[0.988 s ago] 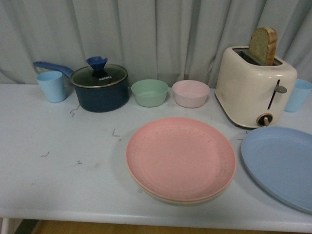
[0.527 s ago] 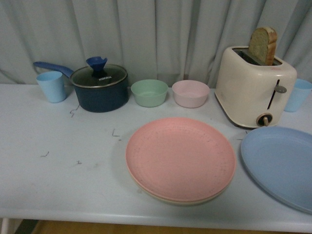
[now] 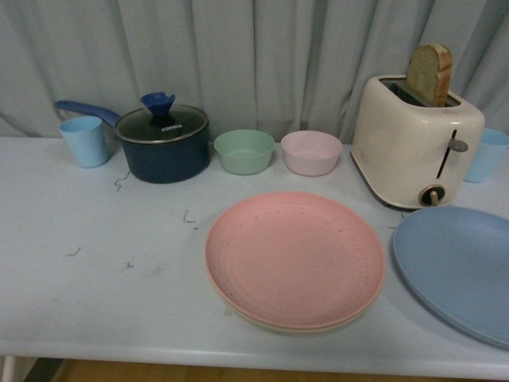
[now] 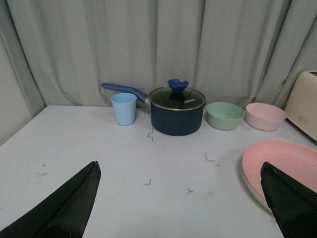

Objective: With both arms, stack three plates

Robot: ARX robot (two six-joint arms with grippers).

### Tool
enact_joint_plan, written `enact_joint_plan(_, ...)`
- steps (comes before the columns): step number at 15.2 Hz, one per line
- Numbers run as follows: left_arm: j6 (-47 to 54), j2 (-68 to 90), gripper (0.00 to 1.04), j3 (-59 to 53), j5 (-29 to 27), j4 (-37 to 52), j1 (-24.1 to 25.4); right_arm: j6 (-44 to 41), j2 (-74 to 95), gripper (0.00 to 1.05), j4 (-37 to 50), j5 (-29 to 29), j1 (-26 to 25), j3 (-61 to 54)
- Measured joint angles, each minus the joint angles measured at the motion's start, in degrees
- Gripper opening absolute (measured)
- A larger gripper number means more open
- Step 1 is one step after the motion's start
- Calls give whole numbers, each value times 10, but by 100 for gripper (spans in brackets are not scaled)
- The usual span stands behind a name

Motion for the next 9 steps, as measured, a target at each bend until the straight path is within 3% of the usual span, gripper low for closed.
enact_joint_plan(6, 0, 0, 98, 0, 0, 0, 0, 3, 115, 97, -9, 7, 21, 66)
enact_joint_plan(9, 0, 0, 98, 0, 0, 0, 0, 9, 137, 64, -7, 17, 31, 79)
